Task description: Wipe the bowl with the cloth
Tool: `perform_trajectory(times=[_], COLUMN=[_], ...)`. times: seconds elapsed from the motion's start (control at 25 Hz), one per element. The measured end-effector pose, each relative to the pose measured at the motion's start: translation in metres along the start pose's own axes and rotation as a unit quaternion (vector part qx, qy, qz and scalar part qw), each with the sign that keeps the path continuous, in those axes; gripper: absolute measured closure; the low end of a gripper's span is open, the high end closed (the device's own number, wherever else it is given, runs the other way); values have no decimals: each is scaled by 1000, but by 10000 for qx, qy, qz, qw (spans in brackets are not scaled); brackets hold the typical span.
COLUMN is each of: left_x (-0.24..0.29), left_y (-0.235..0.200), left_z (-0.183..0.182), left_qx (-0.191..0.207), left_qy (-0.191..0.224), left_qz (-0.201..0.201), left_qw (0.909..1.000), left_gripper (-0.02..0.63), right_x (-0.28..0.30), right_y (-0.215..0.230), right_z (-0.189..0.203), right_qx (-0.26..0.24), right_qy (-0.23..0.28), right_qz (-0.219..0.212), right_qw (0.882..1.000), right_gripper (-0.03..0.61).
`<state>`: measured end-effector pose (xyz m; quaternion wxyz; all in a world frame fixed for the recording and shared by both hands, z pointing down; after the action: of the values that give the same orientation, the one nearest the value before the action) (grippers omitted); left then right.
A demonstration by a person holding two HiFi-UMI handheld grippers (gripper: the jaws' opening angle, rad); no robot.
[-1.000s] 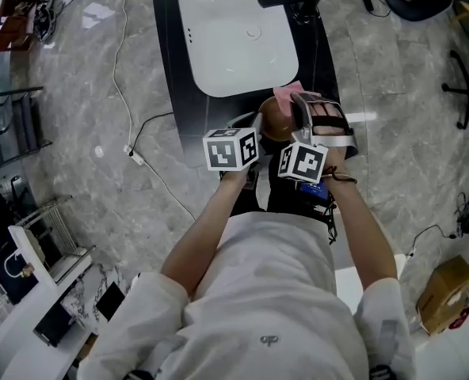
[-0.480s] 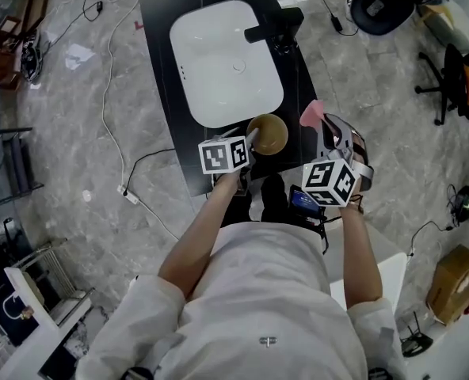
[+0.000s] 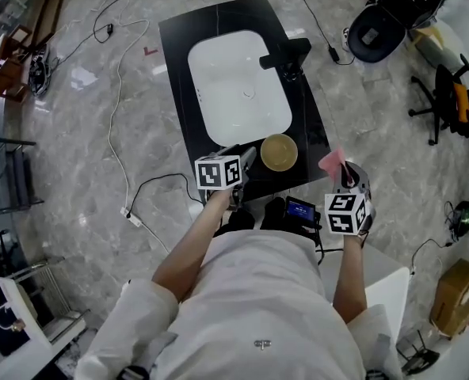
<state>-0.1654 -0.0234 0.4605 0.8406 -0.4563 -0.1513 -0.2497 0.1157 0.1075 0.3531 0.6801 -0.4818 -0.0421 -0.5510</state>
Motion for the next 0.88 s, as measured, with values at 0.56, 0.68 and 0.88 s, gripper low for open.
perform_trajectory(times=[0.56, 0.68, 0.88], left_x=[-157, -185, -226], left_y=[37, 59, 90], left_z=[-56, -73, -98], left_qx=[1005, 1574, 2179], left_qy=[1418, 1688, 2234], left_qz=[665, 903, 1223], left_qw=[9825, 9688, 9422], left_gripper=[561, 581, 596], right_x=[-68, -87, -120], right_y=[7, 19, 41], right_z=[-41, -66, -106], right_qx=[1972, 2216, 2573], right_qy=[1143, 1546, 2491], right_qz=[-1249, -1422, -1688], right_qw=[9656, 9522, 9183], right_gripper=[563, 563, 563])
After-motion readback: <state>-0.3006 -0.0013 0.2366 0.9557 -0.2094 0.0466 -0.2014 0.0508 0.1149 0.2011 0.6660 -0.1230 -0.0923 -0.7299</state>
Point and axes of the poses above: the fingertips, and each gripper's own axes: x forward along the fingers, y to its right, z out of its underside, the point moved 10 cm from there along -x, backward along the fingers, and after that the axes turned 11 degrees about z, right-handed, at the moved point
